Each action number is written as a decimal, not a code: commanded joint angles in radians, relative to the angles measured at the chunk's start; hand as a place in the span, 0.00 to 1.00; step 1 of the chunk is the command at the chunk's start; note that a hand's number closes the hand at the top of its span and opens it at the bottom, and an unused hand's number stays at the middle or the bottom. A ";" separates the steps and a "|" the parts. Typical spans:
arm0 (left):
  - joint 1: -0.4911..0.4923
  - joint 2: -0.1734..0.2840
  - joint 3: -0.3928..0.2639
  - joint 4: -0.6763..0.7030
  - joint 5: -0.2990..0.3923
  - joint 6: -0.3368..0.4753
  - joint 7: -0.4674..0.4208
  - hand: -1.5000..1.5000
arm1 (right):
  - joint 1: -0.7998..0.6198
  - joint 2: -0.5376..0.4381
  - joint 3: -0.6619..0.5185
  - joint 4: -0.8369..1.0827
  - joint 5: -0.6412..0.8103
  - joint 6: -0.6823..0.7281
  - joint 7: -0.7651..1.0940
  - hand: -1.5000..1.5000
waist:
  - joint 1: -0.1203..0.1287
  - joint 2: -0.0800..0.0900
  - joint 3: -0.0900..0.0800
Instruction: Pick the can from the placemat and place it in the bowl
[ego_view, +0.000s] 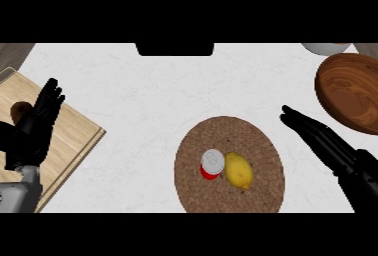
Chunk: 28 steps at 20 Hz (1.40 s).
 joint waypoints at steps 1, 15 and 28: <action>0.009 -0.026 -0.011 -0.061 -0.032 0.017 0.047 0.50 | -0.182 0.052 0.005 0.033 -0.015 0.099 0.149 0.00 | 0.009 0.001 0.000; -0.031 -0.025 0.006 0.002 -0.031 -0.024 0.026 0.50 | -0.590 0.159 0.182 0.503 -0.192 0.459 0.380 0.00 | 0.016 0.003 0.000; 0.038 -0.043 0.027 -0.047 -0.030 -0.034 0.035 0.50 | -0.526 0.216 0.369 0.568 -0.196 0.544 0.502 0.00 | 0.000 -0.005 0.001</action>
